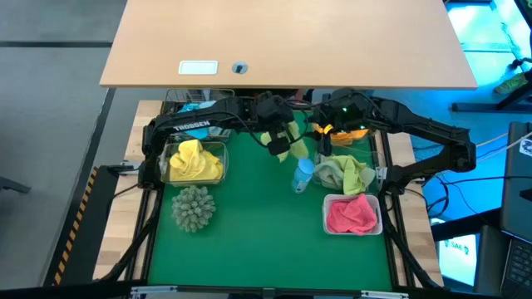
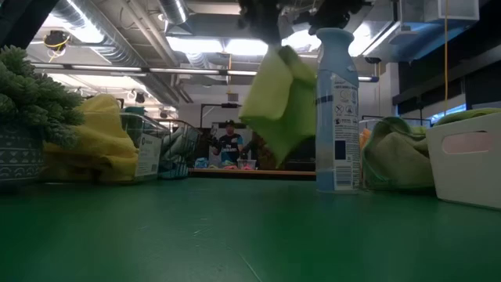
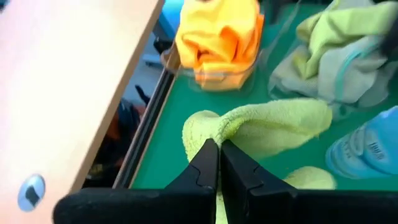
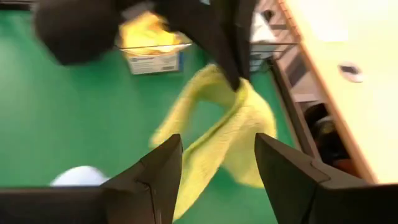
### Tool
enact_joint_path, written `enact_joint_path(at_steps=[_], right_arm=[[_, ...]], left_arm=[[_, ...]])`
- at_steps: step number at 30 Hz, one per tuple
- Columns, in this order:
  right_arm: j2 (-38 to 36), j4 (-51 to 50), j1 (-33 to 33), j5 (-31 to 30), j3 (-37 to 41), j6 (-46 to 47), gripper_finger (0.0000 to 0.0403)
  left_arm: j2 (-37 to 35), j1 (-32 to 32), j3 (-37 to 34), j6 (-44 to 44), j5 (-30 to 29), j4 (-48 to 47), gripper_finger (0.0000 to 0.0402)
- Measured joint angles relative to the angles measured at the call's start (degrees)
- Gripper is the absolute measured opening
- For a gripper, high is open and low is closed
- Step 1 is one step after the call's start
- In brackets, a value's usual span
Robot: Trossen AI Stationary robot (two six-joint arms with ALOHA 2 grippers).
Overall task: Sort microfiber towel by color & place in baskets
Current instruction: Put the light green microfiber towel into the bottom right transparent bin
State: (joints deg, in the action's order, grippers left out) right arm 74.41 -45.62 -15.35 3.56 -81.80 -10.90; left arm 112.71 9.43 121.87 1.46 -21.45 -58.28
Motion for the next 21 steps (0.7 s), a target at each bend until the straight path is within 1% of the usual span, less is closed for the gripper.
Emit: enact_joint_path(at_steps=[3,5,9,15,21], right_arm=[[0.1,0.3,0.0,-2.7,0.0,-1.6,0.0202],[0.1,1.1,0.0,-3.4,0.0,-2.0,0.0202],[0.1,3.1,0.0,-3.0,0.0,-2.9,0.0202],[0.1,5.4,0.0,-2.9,0.0,-3.0,0.0202],[0.1,6.2,0.0,-3.4,0.0,-3.0,0.0202]], left_arm=[[0.0,-0.6,1.7,0.7,0.1,0.1,0.0],[0.0,-1.0,2.6,0.7,0.1,0.4,0.0],[0.0,-1.4,3.9,0.8,0.2,1.2,0.0],[0.0,-1.8,3.9,2.0,0.3,4.8,0.0],[0.0,-1.9,3.9,2.2,5.0,8.6,0.0]])
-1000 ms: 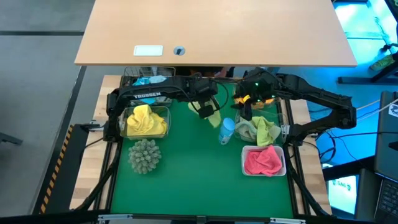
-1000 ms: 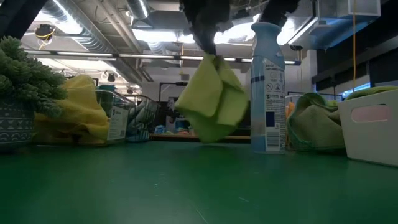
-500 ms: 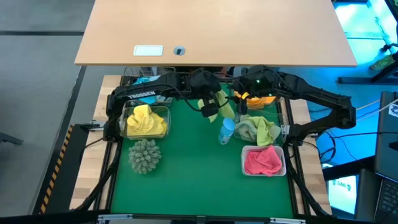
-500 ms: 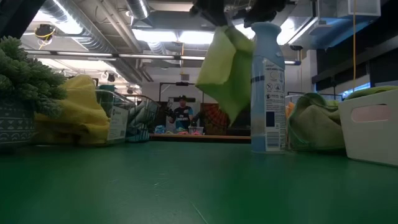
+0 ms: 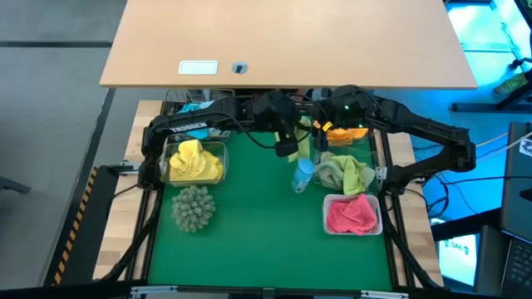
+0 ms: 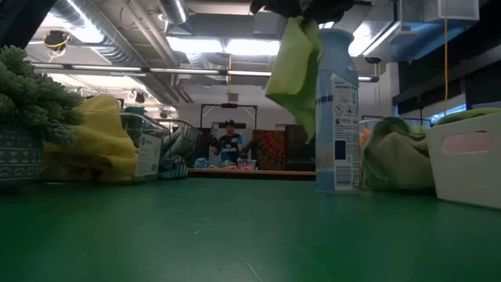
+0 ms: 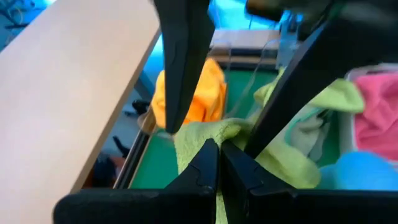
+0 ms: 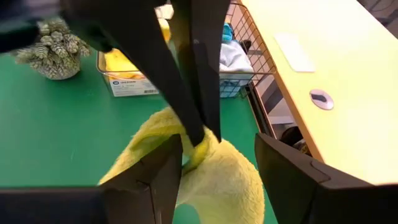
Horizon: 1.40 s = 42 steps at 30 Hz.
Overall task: Sort microfiber towel by color & place in baskets
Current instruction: Put the light green microfiber towel into the bottom right transparent bin
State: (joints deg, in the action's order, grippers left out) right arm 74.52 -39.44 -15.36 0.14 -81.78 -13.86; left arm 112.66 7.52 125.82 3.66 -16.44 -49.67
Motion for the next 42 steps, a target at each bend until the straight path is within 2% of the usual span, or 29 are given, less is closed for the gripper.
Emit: enact_joint_path(at_steps=[7,10,15,19,21,26,29,32,36,42], right_arm=[[0.0,-0.1,0.0,-2.5,0.0,0.0,0.0201],[0.0,-0.4,0.0,-2.5,0.0,-0.6,0.0185],[0.0,-1.3,0.0,-2.5,0.0,-1.5,0.0114],[0.0,-1.1,0.0,-2.0,0.0,-1.5,0.0032],[0.0,-1.1,0.0,-2.1,0.0,-1.6,0.0012],[-0.1,-1.1,0.0,-2.1,0.0,-1.6,0.0031],[-1.2,-1.1,0.0,-2.5,0.0,-1.5,0.0019],[-3.6,-1.0,-0.1,-3.0,0.0,-1.5,0.0008],[-7.7,-1.5,0.0,-3.8,0.0,-1.5,0.0017],[-14.4,-9.2,0.0,-3.8,0.0,1.9,0.0007]], left_arm=[[0.0,0.0,0.0,0.1,1.7,2.7,0.0],[0.0,-0.1,0.0,0.1,1.9,2.9,0.0],[0.0,-0.1,0.0,0.1,1.9,4.0,0.0003],[0.0,-0.1,0.0,0.1,0.4,4.1,0.0023],[0.0,-0.1,0.0,1.2,0.1,4.2,0.0034],[0.0,-0.2,0.0,3.5,0.1,4.1,0.0067],[-0.7,-0.2,0.0,4.8,0.3,4.0,0.0082],[-2.7,-0.3,-0.1,5.8,-0.3,3.7,0.0086],[-6.3,-0.4,-0.1,5.9,-0.6,3.8,0.0085],[-11.3,-1.0,-0.1,5.5,-0.7,1.4,0.0086]])
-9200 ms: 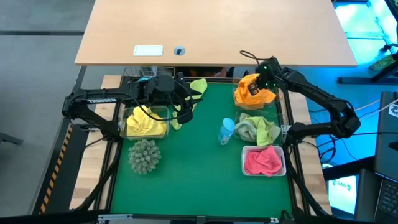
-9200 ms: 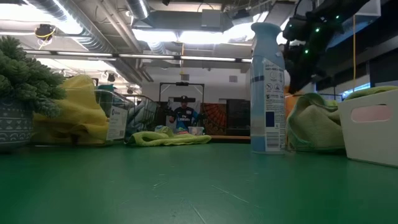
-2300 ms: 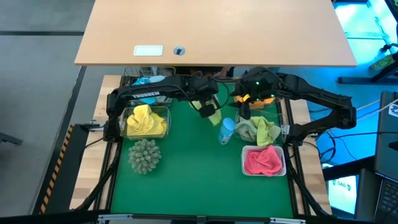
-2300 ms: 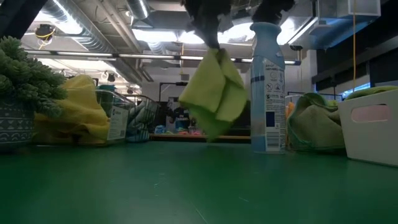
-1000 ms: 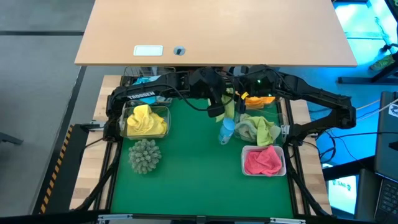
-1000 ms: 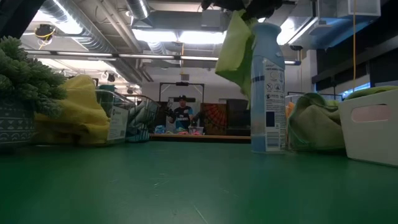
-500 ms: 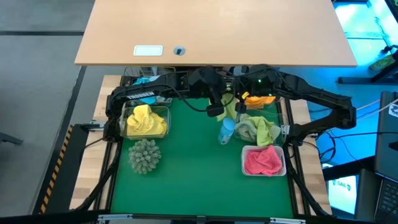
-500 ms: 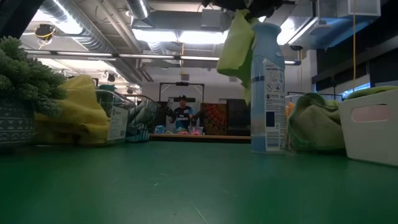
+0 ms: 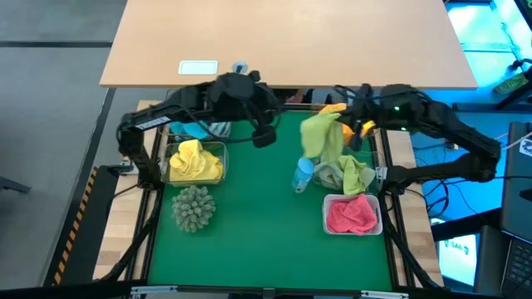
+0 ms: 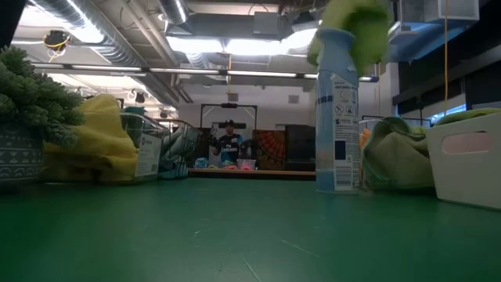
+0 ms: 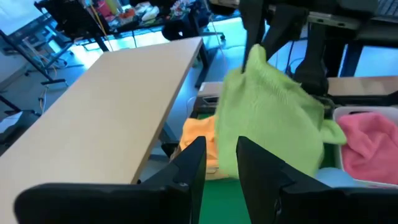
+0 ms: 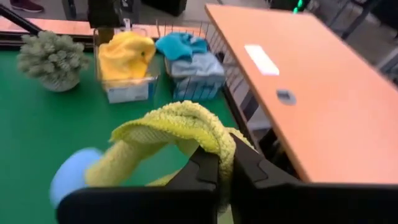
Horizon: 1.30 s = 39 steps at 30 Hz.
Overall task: Sort microfiber towel by color & place in baskets
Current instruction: Put the light green microfiber towel into the bottom right transparent bin
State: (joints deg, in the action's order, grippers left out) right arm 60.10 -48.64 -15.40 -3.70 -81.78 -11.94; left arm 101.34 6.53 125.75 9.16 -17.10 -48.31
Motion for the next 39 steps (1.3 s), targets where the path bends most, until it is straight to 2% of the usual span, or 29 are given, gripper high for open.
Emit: enact_joint_path(at_steps=[5,11,15,21,27,30,35,39], right_arm=[[-4.7,-10.4,0.0,0.3,0.0,7.3,0.0012],[-7.0,-24.6,0.0,0.7,0.0,14.1,0.0006],[-7.1,-26.9,0.0,0.7,2.5,17.4,0.0012],[-7.0,-23.5,0.0,0.7,12.8,17.6,0.0005],[-7.0,-14.1,0.0,-4.2,25.8,18.0,0.0012],[-7.0,-8.2,0.0,-4.6,32.1,18.1,0.0009],[-6.8,-0.1,0.0,-0.4,41.1,19.1,0.0008],[-4.5,6.1,0.0,5.3,41.9,21.0,0.0012]], left_arm=[[-2.6,-0.7,0.0,0.0,-0.2,-3.5,0.0084],[-4.2,-0.9,0.0,-0.1,-0.2,-4.1,0.0083],[-4.1,-0.9,0.0,-1.1,-0.1,-4.7,0.0083],[-4.0,-0.9,0.0,-1.3,0.0,-6.3,0.0083],[-4.0,-0.9,0.0,-1.5,0.0,-6.3,0.0083],[-4.0,-0.9,0.0,-1.6,0.1,-6.3,0.0083],[-4.0,-0.9,0.0,-1.6,0.1,-6.3,0.0083],[-4.0,-0.9,0.0,-1.7,0.2,-6.3,0.0083]])
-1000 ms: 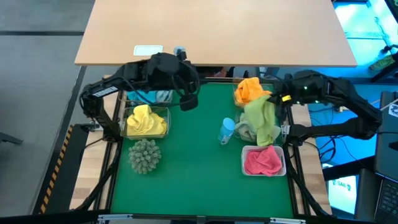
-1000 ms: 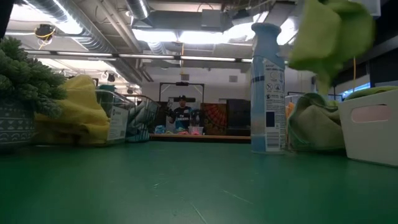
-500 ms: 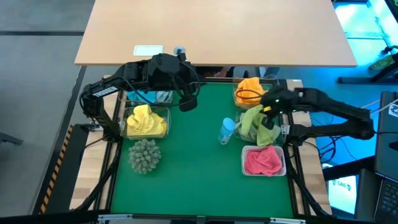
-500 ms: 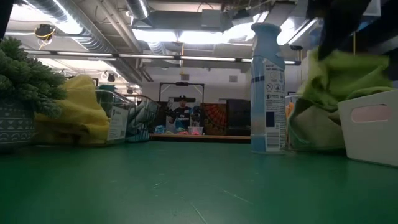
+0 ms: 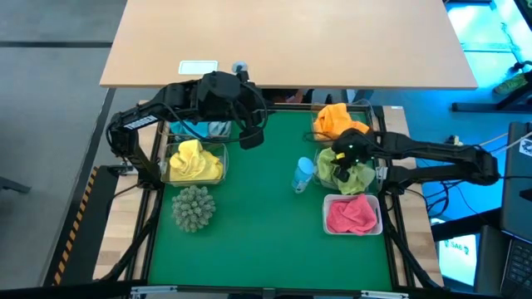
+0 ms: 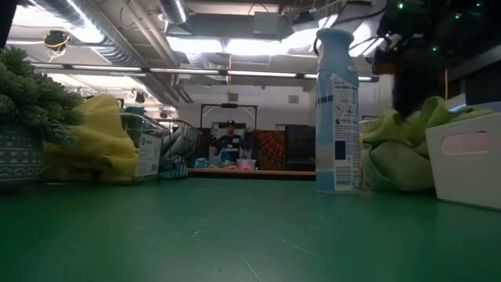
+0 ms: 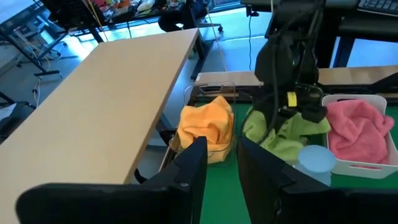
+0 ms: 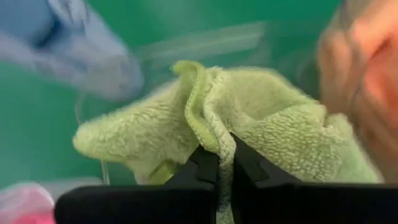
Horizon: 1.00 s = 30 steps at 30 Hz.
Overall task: Sort microfiber towel by color & place in baskets
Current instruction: Put the light green microfiber towel into the bottom right transparent bin
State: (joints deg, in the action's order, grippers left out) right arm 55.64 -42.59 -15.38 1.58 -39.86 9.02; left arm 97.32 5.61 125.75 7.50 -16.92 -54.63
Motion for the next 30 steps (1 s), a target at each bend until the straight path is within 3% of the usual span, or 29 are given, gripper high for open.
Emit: enact_joint_path(at_steps=[15,21,30], right_arm=[[13.6,-5.3,0.0,10.0,0.2,6.4,0.0008],[17.7,-5.1,0.0,10.6,0.1,5.8,0.0016],[18.0,-5.0,0.0,10.2,0.1,5.7,0.0038]], left_arm=[[-1.8,-0.2,0.0,0.0,-0.1,-0.4,0.0083],[-1.9,-0.2,0.0,0.1,-0.1,-0.4,0.0083],[-1.9,-0.2,0.0,0.1,-0.1,-0.4,0.0083]])
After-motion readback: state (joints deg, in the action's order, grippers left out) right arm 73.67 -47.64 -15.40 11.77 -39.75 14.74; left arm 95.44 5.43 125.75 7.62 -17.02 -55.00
